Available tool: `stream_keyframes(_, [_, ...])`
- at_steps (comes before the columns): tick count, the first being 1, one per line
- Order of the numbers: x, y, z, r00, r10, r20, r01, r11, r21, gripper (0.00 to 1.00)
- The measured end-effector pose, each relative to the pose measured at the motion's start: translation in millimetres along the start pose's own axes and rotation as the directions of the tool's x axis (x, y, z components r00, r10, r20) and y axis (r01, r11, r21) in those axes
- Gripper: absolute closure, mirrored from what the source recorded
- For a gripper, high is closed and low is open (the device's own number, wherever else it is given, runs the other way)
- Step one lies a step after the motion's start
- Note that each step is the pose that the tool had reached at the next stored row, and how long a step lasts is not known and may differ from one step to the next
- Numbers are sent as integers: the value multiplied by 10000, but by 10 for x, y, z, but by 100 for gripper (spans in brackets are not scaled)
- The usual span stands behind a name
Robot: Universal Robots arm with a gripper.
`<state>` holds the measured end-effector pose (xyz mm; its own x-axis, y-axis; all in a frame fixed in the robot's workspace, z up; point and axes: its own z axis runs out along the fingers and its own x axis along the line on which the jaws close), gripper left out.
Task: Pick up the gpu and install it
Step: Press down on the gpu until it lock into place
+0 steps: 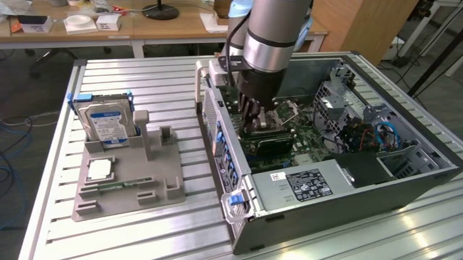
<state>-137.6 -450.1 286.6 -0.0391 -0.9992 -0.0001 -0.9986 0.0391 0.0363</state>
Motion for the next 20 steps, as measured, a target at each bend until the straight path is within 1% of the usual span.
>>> stream_keyframes(2, [0,5,-51,10000,0,-2,0,10000,0,89])
stream_keyframes(4, [1,35,-78,10000,2,0,-2,10000,1,89])
stream_keyframes(8, [5,138,-90,10000,4,0,-4,10000,14,89])
stream_keyframes(11, [7,183,-89,10000,2,-1,-2,10000,25,89])
stream_keyframes(15, [8,213,-89,10000,2,0,-2,10000,24,89])
stream_keyframes(20, [8,214,-95,10000,4,1,-4,10000,25,89])
